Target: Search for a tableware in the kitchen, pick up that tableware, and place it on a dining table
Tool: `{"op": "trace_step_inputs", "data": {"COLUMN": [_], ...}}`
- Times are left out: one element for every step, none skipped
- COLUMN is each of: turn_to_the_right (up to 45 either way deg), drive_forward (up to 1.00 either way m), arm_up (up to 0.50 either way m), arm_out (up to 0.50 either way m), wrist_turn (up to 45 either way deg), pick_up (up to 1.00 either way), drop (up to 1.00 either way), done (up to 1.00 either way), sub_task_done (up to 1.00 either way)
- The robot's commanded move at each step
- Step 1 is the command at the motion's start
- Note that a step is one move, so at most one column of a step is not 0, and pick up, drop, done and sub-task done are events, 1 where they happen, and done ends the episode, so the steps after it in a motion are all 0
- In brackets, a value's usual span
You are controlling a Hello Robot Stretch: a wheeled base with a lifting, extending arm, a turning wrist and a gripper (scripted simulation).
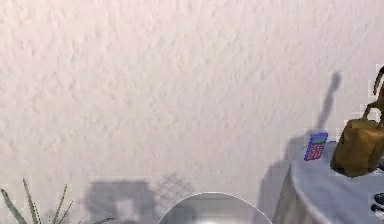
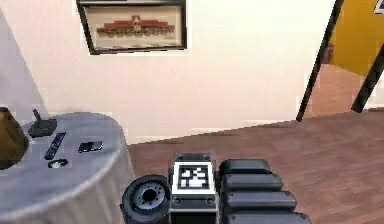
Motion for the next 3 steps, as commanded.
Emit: {"op": "trace_step_inputs", "data": {"turn_to_the_right": [-45.0,-45.0,-45.0], "drive_forward": [0.00,0.00,0.00], "arm_up": [0.00,0.00,0.00], "arm_out": [0.00,0.00,0.00], "wrist_turn": [0.0,0.0,0.0], "pick_up": [0.00,0.00,0.00], "drop": [0.00,0.00,0.00], "done": [0.00,0.00,0.00], "sub_task_done": [0.00,0.00,0.00]}}
